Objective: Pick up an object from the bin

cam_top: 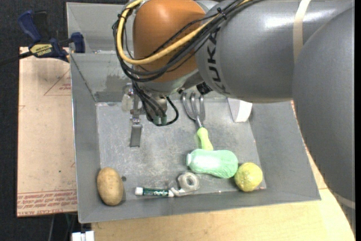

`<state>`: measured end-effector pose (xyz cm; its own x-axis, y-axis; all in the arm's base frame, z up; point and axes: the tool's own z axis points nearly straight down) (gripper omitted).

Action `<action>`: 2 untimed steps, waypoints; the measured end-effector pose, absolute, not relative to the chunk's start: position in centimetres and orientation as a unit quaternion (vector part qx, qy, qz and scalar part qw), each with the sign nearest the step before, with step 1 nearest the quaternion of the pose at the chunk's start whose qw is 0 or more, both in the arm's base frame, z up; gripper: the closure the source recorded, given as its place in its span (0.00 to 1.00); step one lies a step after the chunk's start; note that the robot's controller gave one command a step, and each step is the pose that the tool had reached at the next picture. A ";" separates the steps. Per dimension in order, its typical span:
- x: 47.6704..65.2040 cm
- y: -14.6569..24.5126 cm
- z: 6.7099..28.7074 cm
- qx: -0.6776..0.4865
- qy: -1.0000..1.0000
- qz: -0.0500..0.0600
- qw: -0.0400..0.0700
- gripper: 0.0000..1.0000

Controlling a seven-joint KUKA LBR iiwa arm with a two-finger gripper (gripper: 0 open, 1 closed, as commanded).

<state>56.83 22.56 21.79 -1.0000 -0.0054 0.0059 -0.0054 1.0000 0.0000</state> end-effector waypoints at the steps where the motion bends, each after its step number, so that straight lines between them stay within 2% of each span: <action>1: 57.0 22.4 22.3 0.000 -1.000 -0.001 -0.001 0.00; 2: 53.3 24.0 12.6 -0.002 -1.000 -0.001 -0.001 0.00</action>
Offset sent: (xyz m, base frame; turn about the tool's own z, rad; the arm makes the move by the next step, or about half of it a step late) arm -0.0585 0.0237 -0.1479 0.0148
